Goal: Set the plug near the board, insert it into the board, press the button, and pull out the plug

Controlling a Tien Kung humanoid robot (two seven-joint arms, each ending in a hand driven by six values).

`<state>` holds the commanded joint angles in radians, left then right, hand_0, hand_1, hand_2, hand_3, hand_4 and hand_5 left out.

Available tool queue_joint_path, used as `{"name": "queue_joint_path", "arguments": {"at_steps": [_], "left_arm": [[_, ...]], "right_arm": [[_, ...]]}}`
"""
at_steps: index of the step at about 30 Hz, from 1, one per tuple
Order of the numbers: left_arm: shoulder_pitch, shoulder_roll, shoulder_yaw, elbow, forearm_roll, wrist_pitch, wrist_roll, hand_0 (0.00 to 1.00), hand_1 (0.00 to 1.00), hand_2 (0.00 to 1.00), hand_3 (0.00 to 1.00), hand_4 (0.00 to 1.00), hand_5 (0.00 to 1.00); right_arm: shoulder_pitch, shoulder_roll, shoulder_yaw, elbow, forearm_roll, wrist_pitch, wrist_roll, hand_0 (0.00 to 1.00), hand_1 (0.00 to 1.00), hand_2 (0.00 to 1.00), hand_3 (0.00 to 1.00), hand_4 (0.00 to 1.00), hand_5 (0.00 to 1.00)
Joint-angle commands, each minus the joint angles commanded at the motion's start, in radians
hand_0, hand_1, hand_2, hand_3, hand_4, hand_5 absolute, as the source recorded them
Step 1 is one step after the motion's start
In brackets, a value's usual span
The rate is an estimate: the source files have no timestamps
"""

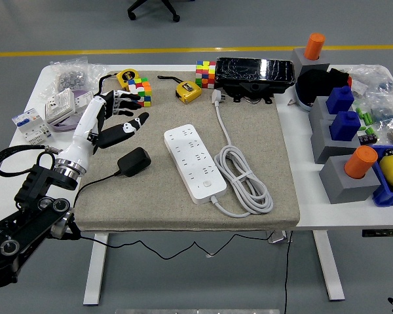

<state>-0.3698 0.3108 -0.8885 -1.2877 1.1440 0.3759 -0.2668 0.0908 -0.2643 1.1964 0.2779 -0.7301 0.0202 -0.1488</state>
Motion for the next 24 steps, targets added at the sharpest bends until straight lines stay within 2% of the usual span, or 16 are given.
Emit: {"name": "queue_joint_path", "arguments": {"at_steps": [12, 24], "left_arm": [[-0.004, -0.007, 0.008, 0.003, -0.001, -0.004, 0.008, 0.538, 0.625, 0.568, 0.596, 0.797, 0.280], [-0.017, -0.002, 0.022, 0.006, 0.001, -0.009, 0.017, 0.539, 0.626, 0.568, 0.594, 0.796, 0.276]], "right_arm": [[0.000, -0.005, 0.004, 0.000, 0.002, -0.002, 0.002, 0.573, 0.631, 0.609, 0.539, 0.884, 0.412], [0.000, -0.007, -0.001, -0.002, 0.005, -0.001, 0.002, 0.574, 0.631, 0.609, 0.539, 0.884, 0.412]]}}
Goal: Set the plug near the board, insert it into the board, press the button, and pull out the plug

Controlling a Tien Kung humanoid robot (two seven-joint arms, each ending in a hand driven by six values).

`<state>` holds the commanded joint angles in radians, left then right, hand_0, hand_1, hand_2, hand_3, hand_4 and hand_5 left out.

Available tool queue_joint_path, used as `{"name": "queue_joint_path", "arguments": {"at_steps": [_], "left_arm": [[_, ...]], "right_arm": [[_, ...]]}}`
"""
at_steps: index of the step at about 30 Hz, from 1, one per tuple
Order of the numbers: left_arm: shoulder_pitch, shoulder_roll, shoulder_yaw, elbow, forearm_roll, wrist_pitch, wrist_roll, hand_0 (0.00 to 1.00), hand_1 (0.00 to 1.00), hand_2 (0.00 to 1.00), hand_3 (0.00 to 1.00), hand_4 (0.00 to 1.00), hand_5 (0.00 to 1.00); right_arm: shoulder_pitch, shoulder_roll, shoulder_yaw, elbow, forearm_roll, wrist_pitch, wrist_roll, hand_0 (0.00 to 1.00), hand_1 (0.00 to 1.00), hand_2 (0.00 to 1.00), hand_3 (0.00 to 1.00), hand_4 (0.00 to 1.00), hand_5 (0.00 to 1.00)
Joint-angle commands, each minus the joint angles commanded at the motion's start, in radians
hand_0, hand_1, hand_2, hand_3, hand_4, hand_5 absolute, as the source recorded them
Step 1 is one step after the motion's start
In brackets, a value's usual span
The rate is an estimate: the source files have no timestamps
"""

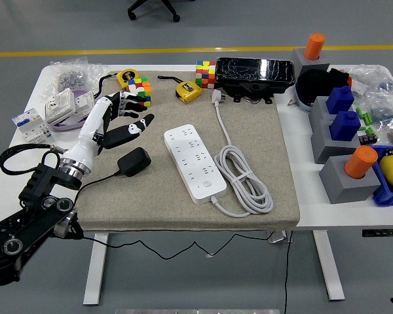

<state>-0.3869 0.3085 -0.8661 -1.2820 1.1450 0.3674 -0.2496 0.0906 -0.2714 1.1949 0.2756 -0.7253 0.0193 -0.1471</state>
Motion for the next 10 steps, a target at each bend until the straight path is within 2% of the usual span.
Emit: {"name": "queue_joint_path", "arguments": {"at_steps": [10], "left_arm": [[-0.011, 0.005, 0.018, 0.003, 0.004, -0.003, 0.009, 0.539, 0.626, 0.568, 0.593, 0.797, 0.275]], "right_arm": [[0.002, -0.005, -0.007, 0.002, 0.002, 0.000, 0.001, 0.574, 0.632, 0.609, 0.539, 0.884, 0.412]]}}
